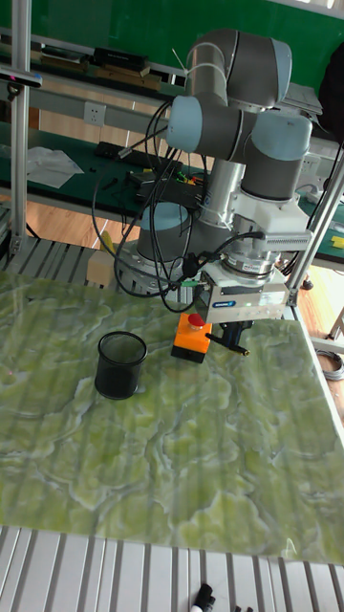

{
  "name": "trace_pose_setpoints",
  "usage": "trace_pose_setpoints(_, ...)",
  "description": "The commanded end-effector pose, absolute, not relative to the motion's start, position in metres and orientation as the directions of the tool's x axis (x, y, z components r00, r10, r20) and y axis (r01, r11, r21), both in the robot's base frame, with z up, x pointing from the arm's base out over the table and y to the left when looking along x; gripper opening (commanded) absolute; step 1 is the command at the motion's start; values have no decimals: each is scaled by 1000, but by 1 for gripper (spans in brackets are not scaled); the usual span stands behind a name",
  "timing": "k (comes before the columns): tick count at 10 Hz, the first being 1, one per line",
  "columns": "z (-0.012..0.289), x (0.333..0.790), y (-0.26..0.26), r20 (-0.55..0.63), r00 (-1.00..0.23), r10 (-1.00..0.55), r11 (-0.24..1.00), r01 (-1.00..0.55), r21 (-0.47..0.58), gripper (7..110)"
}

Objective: Put the pen into the pen holder

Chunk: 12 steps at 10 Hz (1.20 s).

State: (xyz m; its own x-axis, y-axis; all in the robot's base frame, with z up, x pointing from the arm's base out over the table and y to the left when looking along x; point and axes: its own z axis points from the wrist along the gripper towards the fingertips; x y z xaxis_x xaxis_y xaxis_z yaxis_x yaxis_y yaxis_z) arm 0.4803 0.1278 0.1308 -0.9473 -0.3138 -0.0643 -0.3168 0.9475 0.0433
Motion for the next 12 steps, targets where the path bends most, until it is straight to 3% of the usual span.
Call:
trace_pose_setpoints(1, 132, 454, 117, 49, -954, -295, 955, -293, 38, 7)
trace_pose_setpoints(2, 132, 455, 120, 41, -956, -291, 956, -289, 48, 7)
trace_pose_setpoints(4, 192, 501, 136, -57, -951, -303, 945, -307, 112, 7)
trace_pose_setpoints(7, 266, 497, 134, -223, -923, -313, 927, -349, 141, 7)
trace_pose_setpoints(10, 302, 512, 112, -421, -873, -245, 923, -344, 175, 7)
trace_pose_setpoints(12, 298, 513, 86, -493, -840, -226, 915, -357, 189, 7)
